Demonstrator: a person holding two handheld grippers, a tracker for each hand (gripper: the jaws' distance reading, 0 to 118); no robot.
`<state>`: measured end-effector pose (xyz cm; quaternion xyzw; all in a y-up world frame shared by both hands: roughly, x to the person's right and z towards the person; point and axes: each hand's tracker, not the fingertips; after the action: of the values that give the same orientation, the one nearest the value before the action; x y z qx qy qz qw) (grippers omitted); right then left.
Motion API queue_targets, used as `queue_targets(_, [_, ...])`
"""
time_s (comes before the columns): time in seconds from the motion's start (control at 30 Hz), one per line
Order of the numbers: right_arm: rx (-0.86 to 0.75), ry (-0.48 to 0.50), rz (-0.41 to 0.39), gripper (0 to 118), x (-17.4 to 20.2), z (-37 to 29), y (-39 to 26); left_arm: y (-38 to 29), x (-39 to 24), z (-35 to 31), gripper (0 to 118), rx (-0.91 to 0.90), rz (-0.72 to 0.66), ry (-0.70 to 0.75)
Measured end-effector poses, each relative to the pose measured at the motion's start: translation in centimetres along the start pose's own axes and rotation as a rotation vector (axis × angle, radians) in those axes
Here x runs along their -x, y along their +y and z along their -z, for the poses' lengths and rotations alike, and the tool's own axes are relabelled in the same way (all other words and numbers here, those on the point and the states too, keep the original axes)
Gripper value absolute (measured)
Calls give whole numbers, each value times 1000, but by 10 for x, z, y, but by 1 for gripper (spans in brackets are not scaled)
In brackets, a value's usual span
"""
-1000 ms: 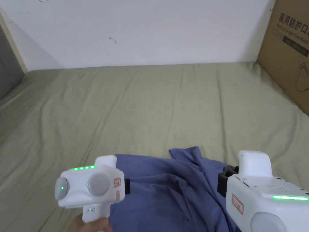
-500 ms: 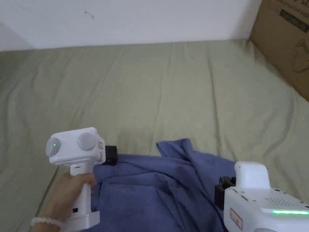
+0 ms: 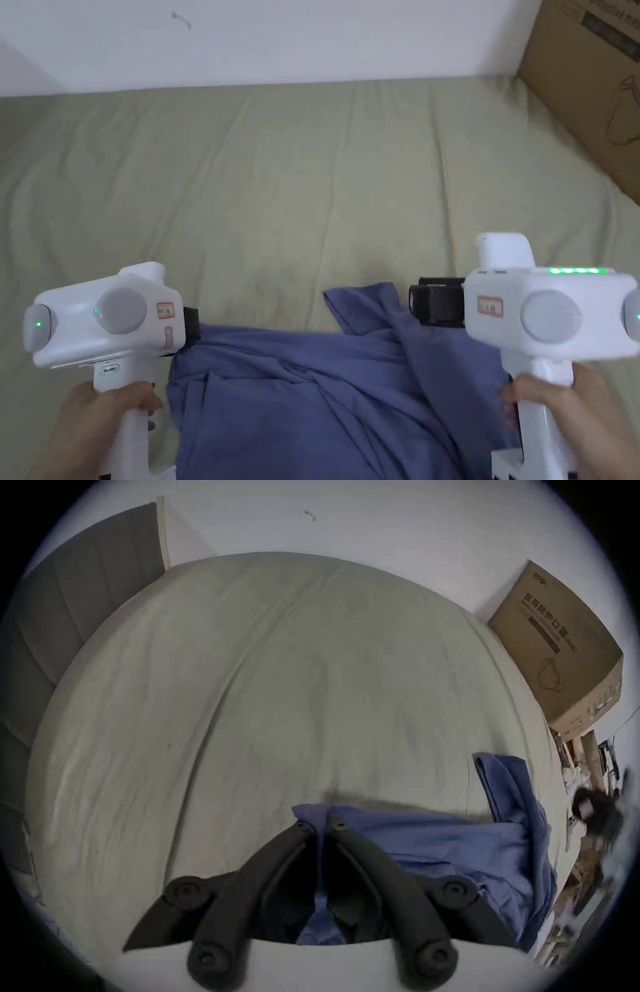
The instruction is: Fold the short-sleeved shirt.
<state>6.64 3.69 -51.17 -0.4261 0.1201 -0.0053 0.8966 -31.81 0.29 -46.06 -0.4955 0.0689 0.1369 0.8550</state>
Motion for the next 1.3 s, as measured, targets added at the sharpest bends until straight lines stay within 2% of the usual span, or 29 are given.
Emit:
queue_targets(0.1, [103, -73, -13, 110, -10, 39, 11, -6, -6, -4, 3, 2, 29, 7])
queue_targets(0.17, [150, -53, -3, 109, -17, 55, 9, -8, -7, -4, 3, 1, 39, 10])
queue_targets(0.2, [192, -45, 0, 105, -18, 64, 5, -4, -2, 0, 3, 3, 40, 12])
queue_targets(0.27, [238, -20, -37, 85, -12, 73, -7, -4, -3, 1, 3, 6, 39, 12])
queue_targets(0.3, [278, -6, -72, 79, -9, 82, -13, -4, -3, 1, 3, 8, 43, 12])
queue_targets(0.33, [271, -48, -86, 78, -6, 85, -16, -5, -3, 2, 3, 11, 50, 15])
queue_targets(0.4, [245, -38, -76, 69, -3, 75, -8, -5, -3, 1, 3, 12, 61, 16])
queue_targets(0.43, [245, -45, -78, 49, -3, 73, -4, -5, -3, 0, 3, 14, 61, 17])
queue_targets(0.47, [237, -69, -83, 21, -4, 70, 0, -5, -2, -2, 3, 18, 57, 16])
queue_targets(0.5, [214, -158, -83, 3, -8, 67, 5, -4, -1, -4, 3, 20, 47, 14])
queue_targets(0.53, [206, -167, -57, 3, -16, 61, 9, -3, -1, -8, 3, 21, 40, 15])
queue_targets(0.57, [222, -61, 18, 3, -26, 54, 16, -2, 0, -14, 3, 14, 37, 16])
queue_targets(0.6, [223, -17, 66, 3, -32, 44, 21, -1, 1, -21, 3, 4, 42, 15])
queue_targets(0.7, [134, -94, 20, 3, -37, 9, 36, 6, 0, -46, 3, -31, 63, 21])
queue_targets(0.8, [70, -40, 47, 3, -42, -30, 54, 11, -1, -82, 3, -92, 66, 27])
queue_targets(0.97, [-44, -83, 4, 3, -47, -102, 83, 21, 1, -149, 3, -202, 101, 75])
queue_targets(1.1, [-160, -89, 55, 3, -58, -166, 110, 35, 6, -215, 3, -334, 101, 115])
queue_targets(1.23, [-255, -185, 72, 3, -72, -222, 134, 43, 10, -278, 3, -454, 107, 171])
queue_targets(1.3, [-303, -146, 129, 3, -83, -251, 144, 46, 15, -308, 3, -496, 98, 176])
